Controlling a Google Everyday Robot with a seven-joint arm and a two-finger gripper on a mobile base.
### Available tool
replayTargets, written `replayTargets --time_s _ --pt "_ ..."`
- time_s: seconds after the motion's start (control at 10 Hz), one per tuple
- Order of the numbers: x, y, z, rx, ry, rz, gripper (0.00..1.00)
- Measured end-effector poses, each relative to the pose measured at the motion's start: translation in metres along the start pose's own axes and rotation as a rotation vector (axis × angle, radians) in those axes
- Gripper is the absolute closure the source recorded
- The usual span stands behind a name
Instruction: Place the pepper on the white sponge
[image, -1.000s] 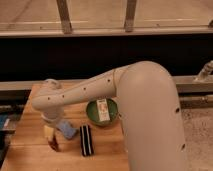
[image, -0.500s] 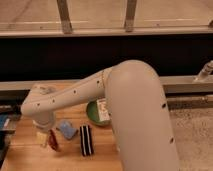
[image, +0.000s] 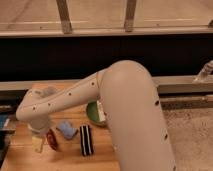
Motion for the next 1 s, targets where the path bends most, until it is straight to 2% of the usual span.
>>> replayTargets --time_s 0.3,0.6,1.0 --pt "-0.003 0.002 0.004 -0.007 0.015 -0.011 0.20" --pt "-0.008 0.009 0.022 -0.039 0.032 -0.021 0.20" --pt "-0.010 0.015 0.042 -0.086 0.034 -0.022 0.20"
